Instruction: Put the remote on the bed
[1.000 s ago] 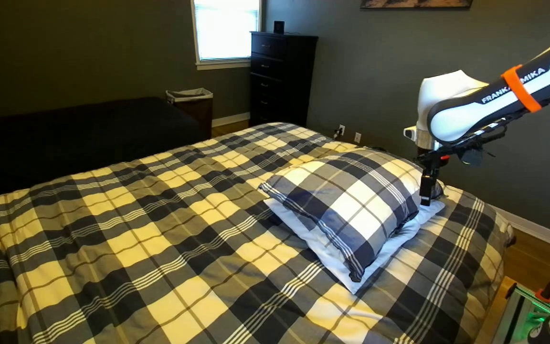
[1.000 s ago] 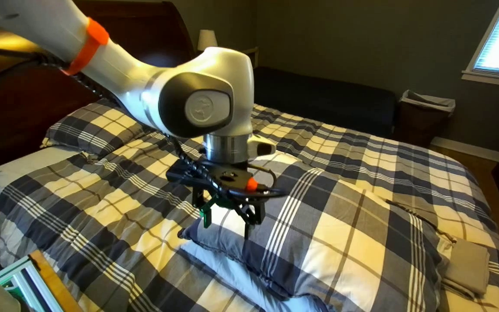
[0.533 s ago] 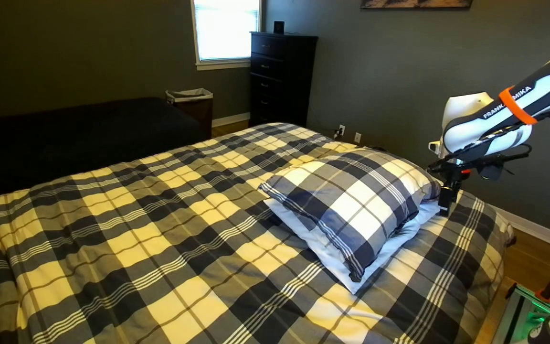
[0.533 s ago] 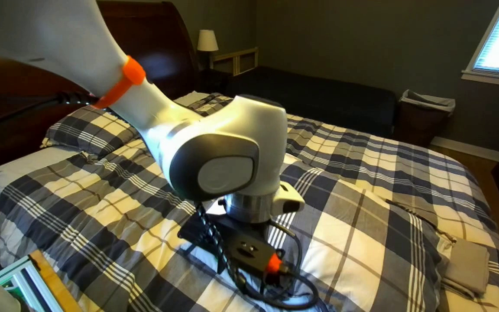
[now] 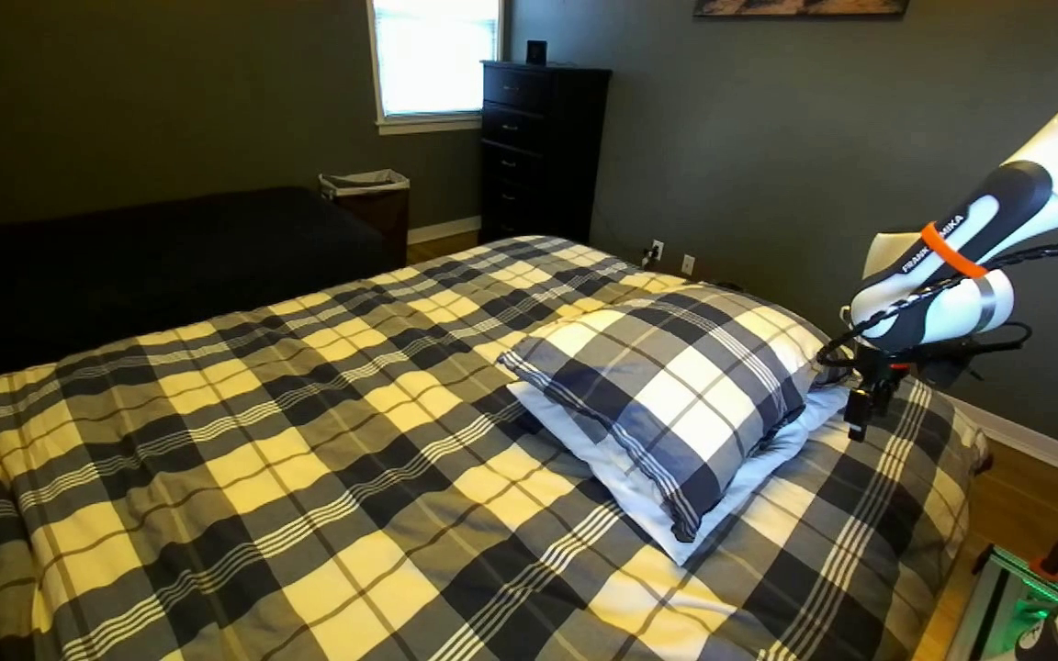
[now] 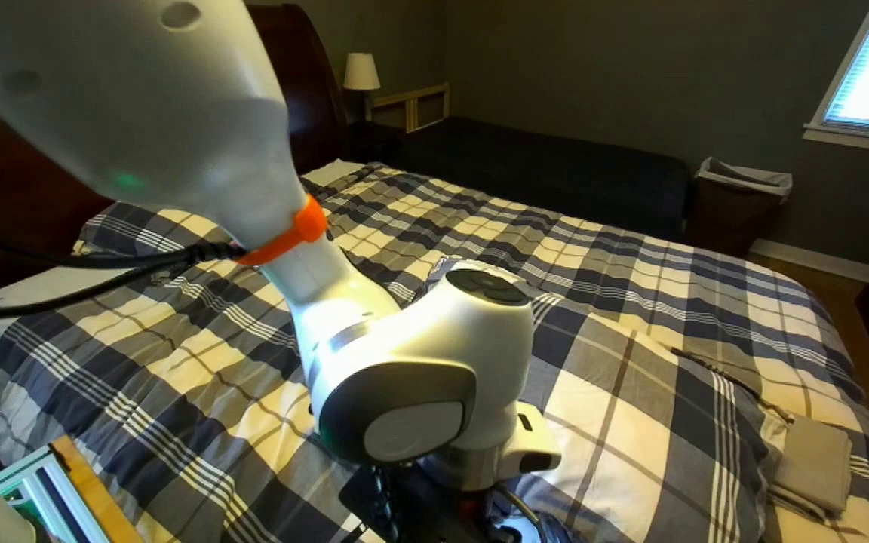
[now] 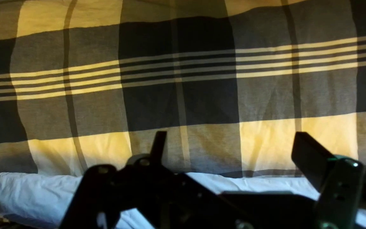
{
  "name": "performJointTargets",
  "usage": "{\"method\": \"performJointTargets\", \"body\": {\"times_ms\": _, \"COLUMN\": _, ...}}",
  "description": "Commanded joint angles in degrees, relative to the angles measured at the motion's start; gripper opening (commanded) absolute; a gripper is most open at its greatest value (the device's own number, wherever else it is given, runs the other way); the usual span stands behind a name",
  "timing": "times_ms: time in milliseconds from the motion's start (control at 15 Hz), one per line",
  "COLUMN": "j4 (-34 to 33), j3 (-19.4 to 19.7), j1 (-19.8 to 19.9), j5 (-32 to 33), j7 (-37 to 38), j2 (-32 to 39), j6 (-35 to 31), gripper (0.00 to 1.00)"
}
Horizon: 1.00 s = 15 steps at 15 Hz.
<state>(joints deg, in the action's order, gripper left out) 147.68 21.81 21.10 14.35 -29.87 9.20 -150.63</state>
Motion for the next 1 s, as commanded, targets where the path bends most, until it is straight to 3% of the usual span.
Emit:
{"method": "performJointTargets", "body": {"times_ms": 0, "j4": -0.96, "j3": -2.56, "j1": 2.51, "j5": -5.30, "j7": -1.25, "j2": 6.09, "j6": -8.01, "gripper": 1.00}}
{"method": "performJointTargets", "body": {"times_ms": 267, "j4": -1.10, "j3": -8.73, "j1": 6.97, "j5": -13.36, "j7": -3.00, "j2": 10.24, "j6": -15.15, "gripper": 1.00}}
{"method": "performJointTargets", "body": {"times_ms": 533, "j4": -2.73, "j3": -17.72, "j1": 13.61, "j5": -19.72, "j7": -4.62, "j2": 14.05, "j6": -19.53, "gripper": 1.00}}
{"method": "performJointTargets", "body": {"times_ms": 667, "j4": -4.00, "j3": -19.14, "j1": 14.89, "j5": -18.59, "j7": -3.54, "j2": 16.22, "j6": -22.61, "gripper": 1.00}}
{"method": "performJointTargets", "body": {"times_ms": 867, "j4": -5.65, "j3": -16.22, "j1": 12.32, "j5": -13.92, "j7": 0.06, "j2": 18.78, "j6": -24.60, "gripper": 1.00}}
{"method": "performJointTargets", "body": {"times_ms": 933, "j4": -3.80, "j3": -18.03, "j1": 14.20, "j5": -14.18, "j7": -0.38, "j2": 16.02, "j6": -23.46, "gripper": 1.00}}
